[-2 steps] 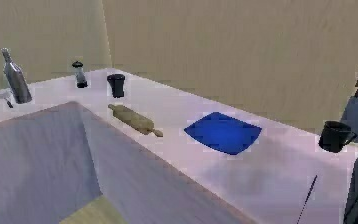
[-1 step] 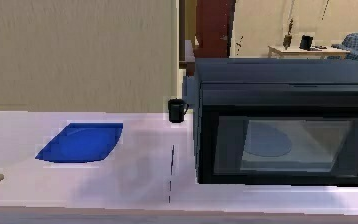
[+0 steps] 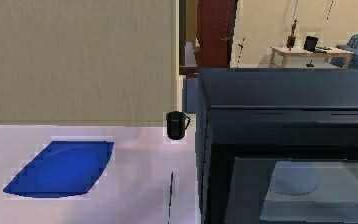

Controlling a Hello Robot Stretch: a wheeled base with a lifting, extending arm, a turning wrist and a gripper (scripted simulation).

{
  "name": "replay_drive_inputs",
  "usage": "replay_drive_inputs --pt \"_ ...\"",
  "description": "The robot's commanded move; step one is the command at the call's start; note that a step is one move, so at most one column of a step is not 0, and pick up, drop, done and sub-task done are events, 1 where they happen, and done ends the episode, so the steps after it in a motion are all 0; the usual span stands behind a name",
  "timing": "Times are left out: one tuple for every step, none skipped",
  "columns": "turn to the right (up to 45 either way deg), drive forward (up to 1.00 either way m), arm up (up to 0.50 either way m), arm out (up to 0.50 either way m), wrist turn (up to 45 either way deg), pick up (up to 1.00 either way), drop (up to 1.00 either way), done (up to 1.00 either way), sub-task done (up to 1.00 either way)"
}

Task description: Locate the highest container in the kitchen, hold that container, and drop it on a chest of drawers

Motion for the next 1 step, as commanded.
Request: replay_drive_inputs --pt "-45.0 0.00 0.00 0.00 0.0 0.00 0.00 0.00 0.00"
